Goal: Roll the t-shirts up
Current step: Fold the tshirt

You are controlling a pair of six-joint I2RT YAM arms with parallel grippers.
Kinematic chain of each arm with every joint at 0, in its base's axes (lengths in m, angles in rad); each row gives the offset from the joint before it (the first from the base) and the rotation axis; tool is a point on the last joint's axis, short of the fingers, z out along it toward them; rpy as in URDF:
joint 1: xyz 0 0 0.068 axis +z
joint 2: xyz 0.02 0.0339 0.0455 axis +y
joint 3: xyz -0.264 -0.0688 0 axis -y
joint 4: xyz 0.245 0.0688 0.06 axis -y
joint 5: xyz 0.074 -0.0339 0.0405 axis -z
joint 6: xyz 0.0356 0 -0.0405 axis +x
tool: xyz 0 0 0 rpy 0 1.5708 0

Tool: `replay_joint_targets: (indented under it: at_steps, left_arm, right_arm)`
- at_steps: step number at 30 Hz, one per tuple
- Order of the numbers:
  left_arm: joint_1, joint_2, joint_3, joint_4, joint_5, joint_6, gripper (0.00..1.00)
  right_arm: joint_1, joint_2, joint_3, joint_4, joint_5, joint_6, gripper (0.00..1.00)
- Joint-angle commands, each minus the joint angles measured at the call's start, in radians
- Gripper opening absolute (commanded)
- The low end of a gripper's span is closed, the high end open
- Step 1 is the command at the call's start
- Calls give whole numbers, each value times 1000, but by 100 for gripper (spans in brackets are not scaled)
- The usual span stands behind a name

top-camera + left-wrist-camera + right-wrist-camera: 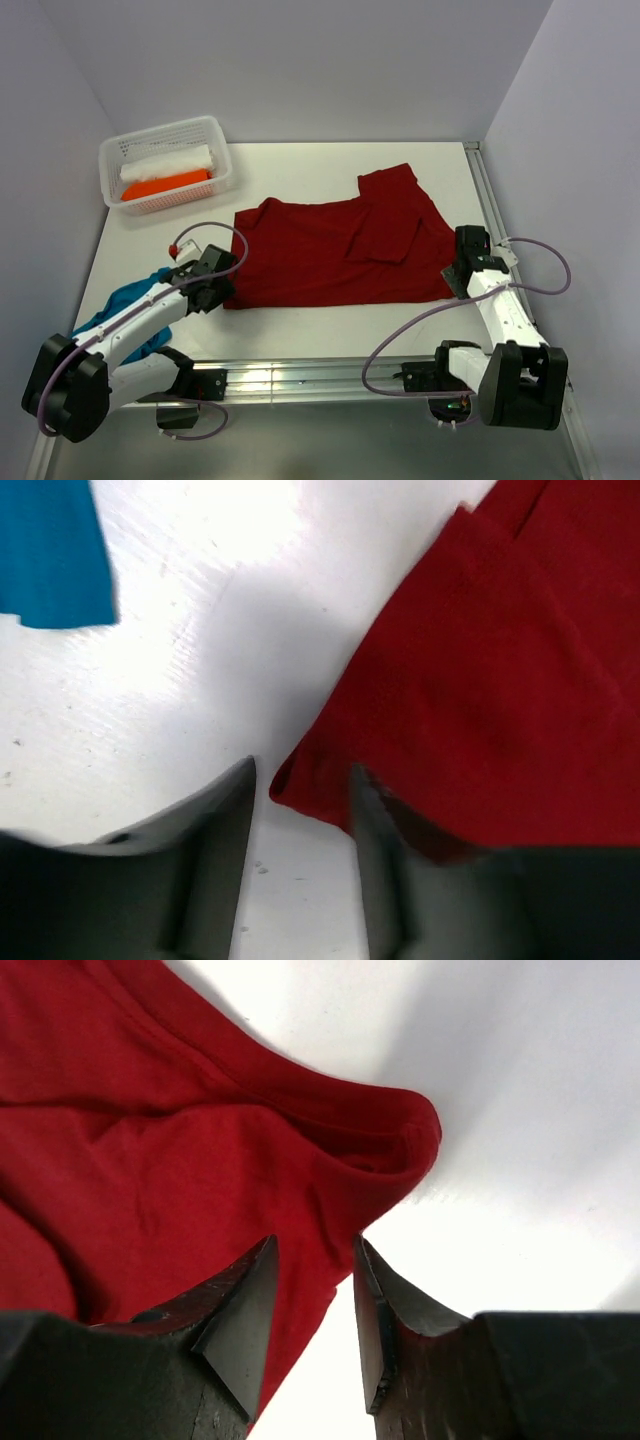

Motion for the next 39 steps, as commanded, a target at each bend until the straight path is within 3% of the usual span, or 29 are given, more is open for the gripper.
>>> replay_joint_targets:
  at_steps: [1,3,4,5,9,12,19,28,39]
  left_arm:
    - [-1,-36,95,-86,-100,21,51]
    - [-1,-55,116,-60,-77,79,64]
    - [-1,-62,127,-30,-59,108,98]
    - [2,-61,146,-37,-68,108,100]
    - [12,-35,259,-69,-126,166,100]
    - [25,-47,276,4,-74,220,99]
    - [68,-13,311,99,-20,249,99]
    - [73,-2,319,130,-97,280,97]
    - [84,24,316,147,-66,263,100]
  right_arm:
    - [-8,-62,28,-5,4,-43,44]
    - [-8,-84,29,21,-44,-106,44]
    - [-8,-102,32,50,-96,-146,44]
    - [-8,-111,33,64,-127,-146,43]
    - [-8,-176,22,167,-309,-243,43]
    - [-8,-184,17,267,-459,-260,43]
    - [-4,-6,33,405,-595,-255,42]
    - [67,148,6,540,-586,-209,42]
    - [121,284,5,612,-532,-180,41]
